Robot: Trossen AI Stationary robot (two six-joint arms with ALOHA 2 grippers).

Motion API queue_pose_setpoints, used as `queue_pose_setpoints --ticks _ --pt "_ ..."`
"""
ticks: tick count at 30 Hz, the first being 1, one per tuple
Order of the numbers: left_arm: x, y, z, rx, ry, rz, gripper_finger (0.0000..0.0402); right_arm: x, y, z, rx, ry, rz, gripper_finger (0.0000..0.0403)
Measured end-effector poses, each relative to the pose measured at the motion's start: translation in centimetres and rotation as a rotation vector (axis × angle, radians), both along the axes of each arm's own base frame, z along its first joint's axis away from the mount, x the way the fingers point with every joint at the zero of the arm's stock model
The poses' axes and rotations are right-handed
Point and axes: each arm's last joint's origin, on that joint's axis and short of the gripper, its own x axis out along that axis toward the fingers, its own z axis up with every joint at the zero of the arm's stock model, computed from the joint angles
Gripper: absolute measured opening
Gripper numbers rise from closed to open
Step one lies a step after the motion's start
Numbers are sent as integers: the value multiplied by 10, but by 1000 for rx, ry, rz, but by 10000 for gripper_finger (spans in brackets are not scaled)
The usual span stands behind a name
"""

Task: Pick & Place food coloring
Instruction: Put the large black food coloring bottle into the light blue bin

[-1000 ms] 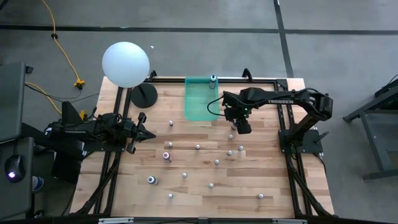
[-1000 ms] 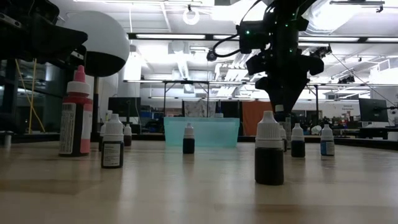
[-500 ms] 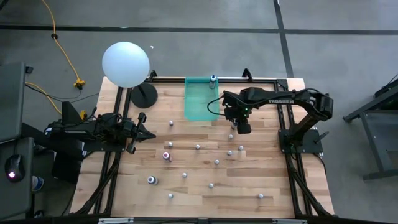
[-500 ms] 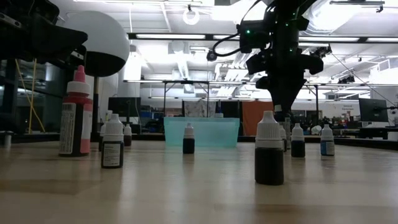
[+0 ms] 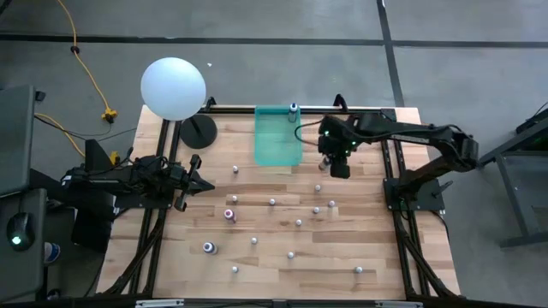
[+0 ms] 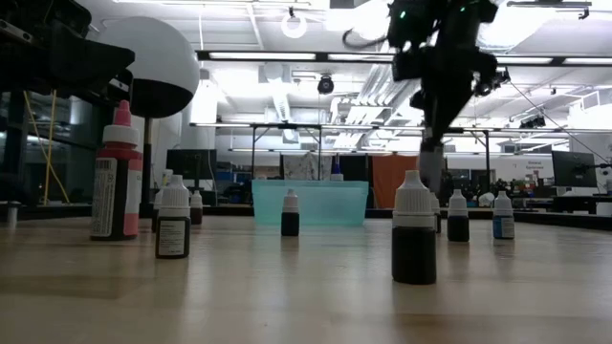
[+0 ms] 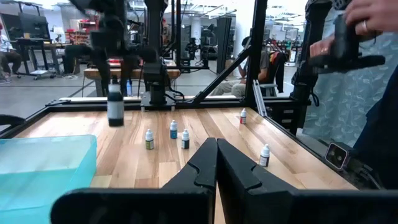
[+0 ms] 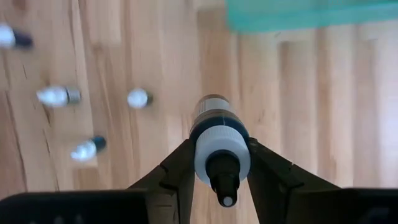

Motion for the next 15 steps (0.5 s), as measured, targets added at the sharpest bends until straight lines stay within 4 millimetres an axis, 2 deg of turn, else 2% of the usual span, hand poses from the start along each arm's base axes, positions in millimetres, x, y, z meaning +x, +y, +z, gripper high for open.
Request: queue_pose_setpoints --ticks 7,15 --pt "0 0 0 0 0 0 1 -17 -2 35 -36 -232 -129 112" --pt "0 0 0 0 0 0 1 -13 -2 62 -14 -469 -191 112"
